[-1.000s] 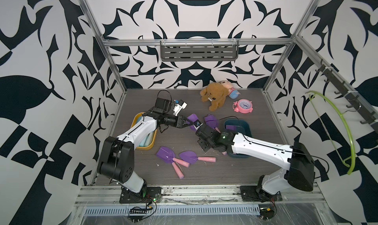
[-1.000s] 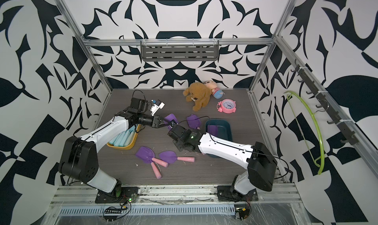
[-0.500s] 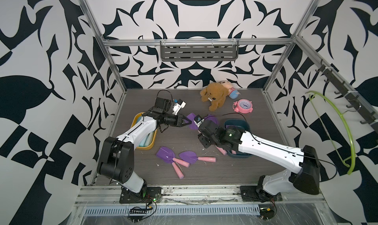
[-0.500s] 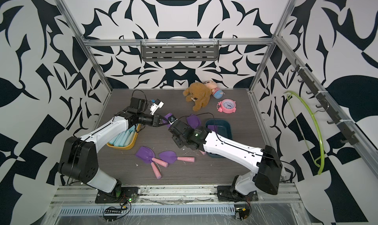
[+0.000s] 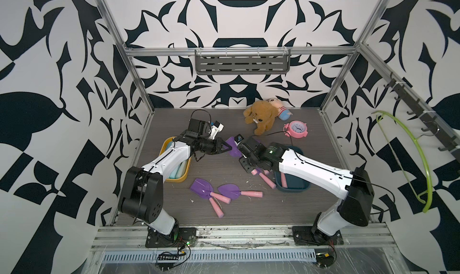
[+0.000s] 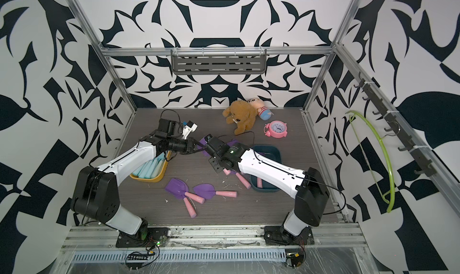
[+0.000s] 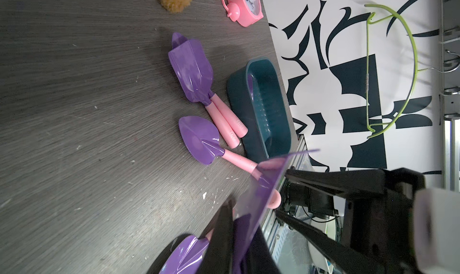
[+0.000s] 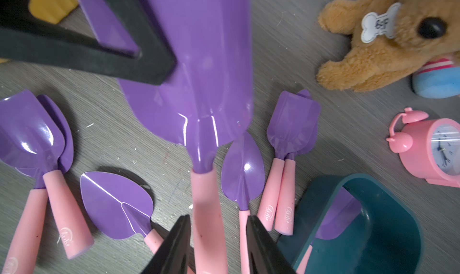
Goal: Sort the small shovels by color and place them into the storage box
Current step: Pick up the shovel from the center of the board.
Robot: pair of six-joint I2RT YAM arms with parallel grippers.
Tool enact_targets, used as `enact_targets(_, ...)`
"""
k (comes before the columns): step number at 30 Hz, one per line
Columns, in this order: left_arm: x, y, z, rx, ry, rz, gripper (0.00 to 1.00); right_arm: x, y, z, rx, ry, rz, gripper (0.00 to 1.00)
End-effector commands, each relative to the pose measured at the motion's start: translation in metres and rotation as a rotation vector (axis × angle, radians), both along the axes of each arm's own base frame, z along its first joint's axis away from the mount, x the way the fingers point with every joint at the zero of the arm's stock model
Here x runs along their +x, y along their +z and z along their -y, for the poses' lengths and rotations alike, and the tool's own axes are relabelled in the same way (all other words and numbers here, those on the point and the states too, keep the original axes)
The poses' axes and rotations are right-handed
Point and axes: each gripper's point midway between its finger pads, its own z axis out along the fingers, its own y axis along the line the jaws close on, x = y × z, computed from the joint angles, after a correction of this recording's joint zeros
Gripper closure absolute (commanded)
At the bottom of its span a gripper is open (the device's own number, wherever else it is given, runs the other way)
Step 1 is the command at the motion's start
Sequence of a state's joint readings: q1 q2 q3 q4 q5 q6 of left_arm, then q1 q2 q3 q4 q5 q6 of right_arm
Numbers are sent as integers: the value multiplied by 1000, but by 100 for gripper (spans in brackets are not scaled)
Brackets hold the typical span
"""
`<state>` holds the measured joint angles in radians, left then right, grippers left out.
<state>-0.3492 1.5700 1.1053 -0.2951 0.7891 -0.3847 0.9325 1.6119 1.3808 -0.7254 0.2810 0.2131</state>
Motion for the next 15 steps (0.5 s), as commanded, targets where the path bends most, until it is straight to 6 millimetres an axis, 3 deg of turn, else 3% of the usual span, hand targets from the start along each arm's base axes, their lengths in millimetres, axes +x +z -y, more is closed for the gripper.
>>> enact_targets(1, 0, 12, 2, -20, 0, 7, 98, 4, 15, -8, 31, 24, 13, 58)
enact_targets(7, -1, 14, 3, -36, -5, -5, 98, 16, 7, -7, -8, 24, 14, 61)
enact_targets(11, -1, 15, 4, -44, -10, -10, 98, 21, 5, -7, -34, 21, 25, 74)
enact_targets(15, -3, 16, 6, -59, -17, -19, 98, 25, 2, -6, -48, 20, 18, 76)
